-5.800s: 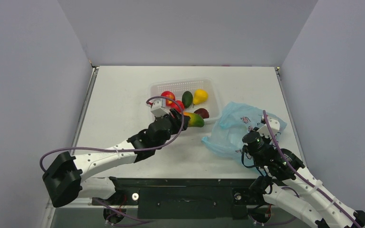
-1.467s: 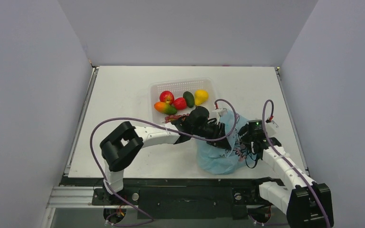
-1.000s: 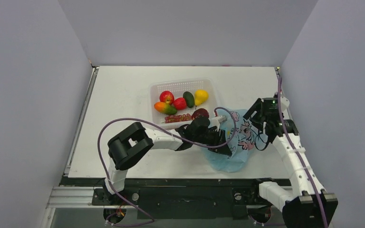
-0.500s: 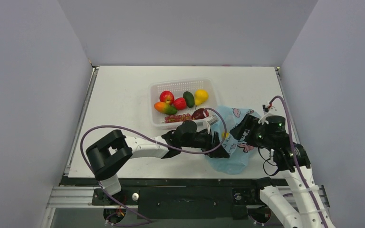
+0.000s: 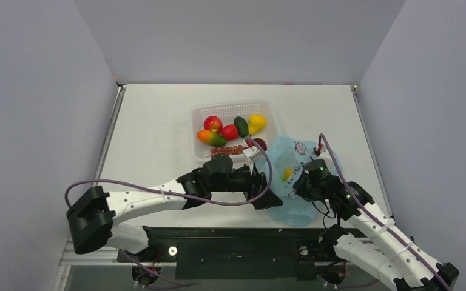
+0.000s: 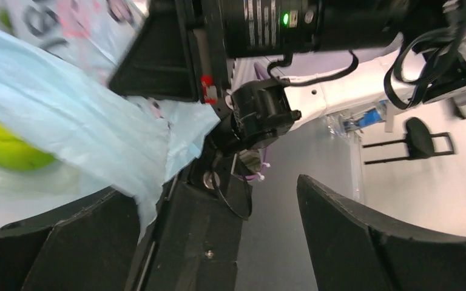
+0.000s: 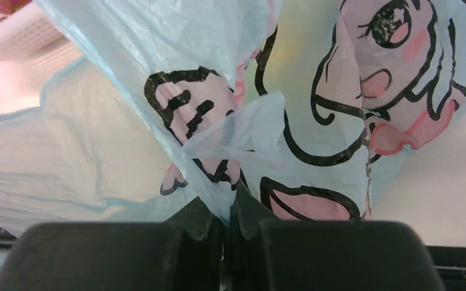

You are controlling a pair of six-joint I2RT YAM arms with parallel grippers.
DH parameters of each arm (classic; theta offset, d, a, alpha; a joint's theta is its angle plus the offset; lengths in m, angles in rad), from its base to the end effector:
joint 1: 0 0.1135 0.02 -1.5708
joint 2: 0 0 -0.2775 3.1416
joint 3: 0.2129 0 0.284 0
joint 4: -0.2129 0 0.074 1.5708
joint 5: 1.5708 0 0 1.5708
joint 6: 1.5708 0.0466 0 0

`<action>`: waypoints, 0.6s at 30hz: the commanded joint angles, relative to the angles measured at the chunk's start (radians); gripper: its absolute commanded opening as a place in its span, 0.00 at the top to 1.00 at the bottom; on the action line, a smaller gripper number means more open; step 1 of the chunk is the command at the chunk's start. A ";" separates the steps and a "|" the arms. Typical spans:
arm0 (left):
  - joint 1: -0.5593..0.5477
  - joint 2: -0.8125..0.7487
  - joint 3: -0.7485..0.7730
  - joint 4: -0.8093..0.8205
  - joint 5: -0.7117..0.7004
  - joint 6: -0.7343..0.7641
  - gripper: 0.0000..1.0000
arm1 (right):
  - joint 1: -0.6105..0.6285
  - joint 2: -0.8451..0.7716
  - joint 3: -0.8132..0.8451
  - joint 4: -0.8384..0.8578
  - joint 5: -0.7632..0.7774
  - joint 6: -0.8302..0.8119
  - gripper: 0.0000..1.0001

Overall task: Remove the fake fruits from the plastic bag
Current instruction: Adjust the plastic bag at the center of the board.

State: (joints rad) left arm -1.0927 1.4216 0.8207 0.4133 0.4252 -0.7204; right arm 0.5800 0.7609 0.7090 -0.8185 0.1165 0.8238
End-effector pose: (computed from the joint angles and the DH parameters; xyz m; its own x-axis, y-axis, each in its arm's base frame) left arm 0.1467 -0.3250 0.2588 -0.7211 0.0853 -0.6876 0.6914 0.1538 -0.7059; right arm 0.1509 0.0924 0.2584 -0.7879 0.3550 -0.5031 0.1420 0.8998 0.4125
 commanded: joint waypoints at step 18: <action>0.080 -0.345 0.264 -0.599 -0.105 0.343 0.03 | 0.159 -0.135 -0.065 -0.102 -0.006 0.060 1.00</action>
State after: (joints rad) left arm -1.0290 1.0622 0.9260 -0.3866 0.1898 -0.3202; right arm 0.6987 0.6277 0.7010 -0.9550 0.1753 0.8654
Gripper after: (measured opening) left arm 0.971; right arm 0.004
